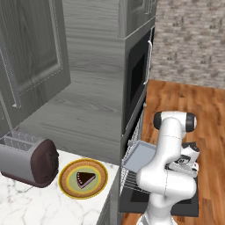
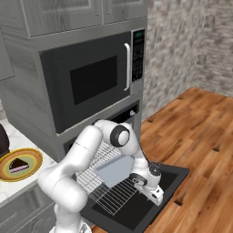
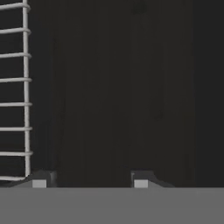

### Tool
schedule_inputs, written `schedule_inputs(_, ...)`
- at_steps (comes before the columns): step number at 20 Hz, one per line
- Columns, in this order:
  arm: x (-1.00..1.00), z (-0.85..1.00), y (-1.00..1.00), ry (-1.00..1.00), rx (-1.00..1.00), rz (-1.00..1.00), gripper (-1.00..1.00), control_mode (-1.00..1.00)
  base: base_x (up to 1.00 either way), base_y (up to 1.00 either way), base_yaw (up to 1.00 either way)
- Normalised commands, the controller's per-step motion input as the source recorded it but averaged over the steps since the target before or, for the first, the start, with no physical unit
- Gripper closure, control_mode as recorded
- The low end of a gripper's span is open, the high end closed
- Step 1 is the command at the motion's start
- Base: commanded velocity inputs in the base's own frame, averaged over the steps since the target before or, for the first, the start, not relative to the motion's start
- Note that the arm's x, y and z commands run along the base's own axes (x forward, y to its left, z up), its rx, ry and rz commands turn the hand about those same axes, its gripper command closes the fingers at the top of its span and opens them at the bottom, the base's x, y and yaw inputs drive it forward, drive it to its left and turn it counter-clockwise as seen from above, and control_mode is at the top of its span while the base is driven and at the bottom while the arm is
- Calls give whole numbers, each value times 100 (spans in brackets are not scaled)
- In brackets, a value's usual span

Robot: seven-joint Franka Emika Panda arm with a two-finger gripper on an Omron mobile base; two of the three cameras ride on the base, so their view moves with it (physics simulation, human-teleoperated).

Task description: Take the baked cake out of the oven and place it on the plate for cooling. Then close the oven door.

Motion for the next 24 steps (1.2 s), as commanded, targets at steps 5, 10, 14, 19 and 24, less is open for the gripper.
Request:
schedule_inputs(5,7,0,39,0,3,0,-100,-100,0,0,0)
schedule_inputs(10,11,0,37,0,2,0,-100,-100,0,0,0)
schedule_inputs(14,10,0,31,0,3,0,-100,-100,0,0,0)
schedule_inputs(19,11,0,29,0,4,0,-100,-100,0,0,0)
schedule_inputs(24,17,0,32,2,5,0,-100,-100,0,0,0)
